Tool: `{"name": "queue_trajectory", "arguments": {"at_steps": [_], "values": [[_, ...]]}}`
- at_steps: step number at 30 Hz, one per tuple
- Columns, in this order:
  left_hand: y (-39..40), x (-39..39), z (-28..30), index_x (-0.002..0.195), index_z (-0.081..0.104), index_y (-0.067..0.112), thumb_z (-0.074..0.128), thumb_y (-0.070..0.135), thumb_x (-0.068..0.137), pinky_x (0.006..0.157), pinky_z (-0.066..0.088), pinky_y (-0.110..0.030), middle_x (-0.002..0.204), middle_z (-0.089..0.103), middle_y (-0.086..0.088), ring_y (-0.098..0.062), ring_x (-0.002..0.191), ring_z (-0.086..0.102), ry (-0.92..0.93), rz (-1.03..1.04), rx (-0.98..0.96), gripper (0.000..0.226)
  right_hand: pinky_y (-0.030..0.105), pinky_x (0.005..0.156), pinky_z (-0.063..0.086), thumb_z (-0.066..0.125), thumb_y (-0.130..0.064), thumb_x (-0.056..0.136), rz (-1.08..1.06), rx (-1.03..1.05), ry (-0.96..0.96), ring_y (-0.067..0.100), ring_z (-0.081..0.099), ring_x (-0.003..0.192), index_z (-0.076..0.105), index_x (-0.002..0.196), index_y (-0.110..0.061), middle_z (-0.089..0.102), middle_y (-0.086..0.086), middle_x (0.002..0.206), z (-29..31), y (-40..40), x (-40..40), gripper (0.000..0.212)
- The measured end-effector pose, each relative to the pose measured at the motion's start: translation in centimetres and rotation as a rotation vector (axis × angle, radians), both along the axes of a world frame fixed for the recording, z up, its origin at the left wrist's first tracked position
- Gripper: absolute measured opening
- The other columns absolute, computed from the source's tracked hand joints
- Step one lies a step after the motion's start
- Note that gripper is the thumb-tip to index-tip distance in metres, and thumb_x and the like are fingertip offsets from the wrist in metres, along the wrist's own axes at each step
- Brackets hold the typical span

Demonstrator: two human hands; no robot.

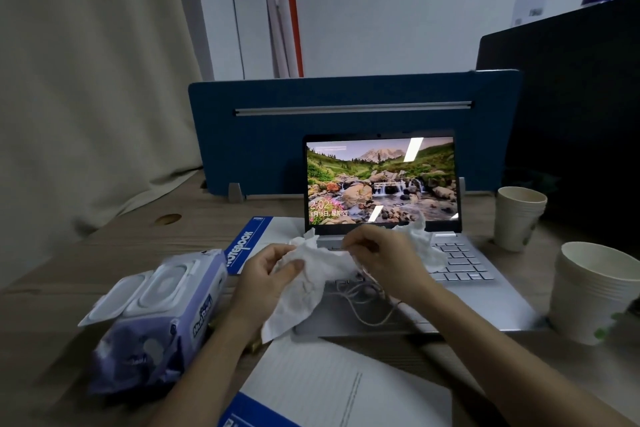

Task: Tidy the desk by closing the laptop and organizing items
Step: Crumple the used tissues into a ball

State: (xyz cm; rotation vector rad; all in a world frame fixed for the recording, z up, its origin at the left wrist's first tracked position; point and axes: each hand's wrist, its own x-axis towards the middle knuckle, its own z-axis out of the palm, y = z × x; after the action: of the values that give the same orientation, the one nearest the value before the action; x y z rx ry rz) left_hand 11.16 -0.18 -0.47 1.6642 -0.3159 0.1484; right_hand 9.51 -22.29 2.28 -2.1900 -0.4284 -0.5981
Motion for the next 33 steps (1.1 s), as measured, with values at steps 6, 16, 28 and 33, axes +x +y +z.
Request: {"name": "queue_trajectory", "arguments": {"at_steps": [6, 16, 28, 33], "values": [[-0.1, 0.2, 0.1, 0.101, 0.053, 0.016, 0.07, 0.014, 0.088, 0.052, 0.047, -0.013, 0.082, 0.072, 0.0, -0.002, 0.067, 0.068, -0.015, 0.087, -0.036, 0.021, 0.036, 0.091, 0.035, 0.067, -0.028, 0.088, -0.558, -0.27, -0.008, 0.026, 0.047, 0.118, 0.066, 0.113, -0.026, 0.06, 0.0, 0.128, -0.6, -6.7, 1.5, 0.025], [0.1, 0.3, -0.2, 0.078, 0.057, 0.01, 0.063, -0.005, 0.089, 0.063, 0.051, -0.018, 0.081, 0.064, -0.003, -0.012, 0.076, 0.063, -0.049, 0.097, 0.018, 0.02, 0.037, 0.073, 0.056, 0.062, -0.009, 0.091, -0.537, -0.136, 0.289, 0.022, 0.066, 0.082, 0.07, 0.111, -0.009, 0.072, 0.014, 0.107, -0.9, -8.4, 1.3, 0.022], [0.5, 0.6, -0.5, 0.097, 0.076, 0.019, 0.054, 0.01, 0.095, 0.094, 0.047, -0.034, 0.114, 0.07, 0.003, -0.016, 0.113, 0.059, 0.132, 0.097, -0.163, 0.024, 0.024, 0.069, 0.056, 0.068, -0.007, 0.087, -0.049, 0.605, 0.021, 0.014, 0.068, 0.085, 0.076, 0.086, -0.025, 0.072, -0.009, 0.086, 2.3, -4.3, -1.4, 0.02], [0.4, 0.7, -0.3, 0.094, 0.078, 0.021, 0.061, 0.025, 0.092, 0.102, 0.047, -0.049, 0.117, 0.07, -0.004, -0.027, 0.114, 0.062, 0.189, 0.13, -0.284, 0.018, 0.027, 0.069, 0.058, 0.064, -0.005, 0.09, 0.108, 0.864, 0.036, 0.019, 0.067, 0.079, 0.075, 0.086, -0.015, 0.071, -0.006, 0.078, 3.2, -3.9, -2.0, 0.016]]}}
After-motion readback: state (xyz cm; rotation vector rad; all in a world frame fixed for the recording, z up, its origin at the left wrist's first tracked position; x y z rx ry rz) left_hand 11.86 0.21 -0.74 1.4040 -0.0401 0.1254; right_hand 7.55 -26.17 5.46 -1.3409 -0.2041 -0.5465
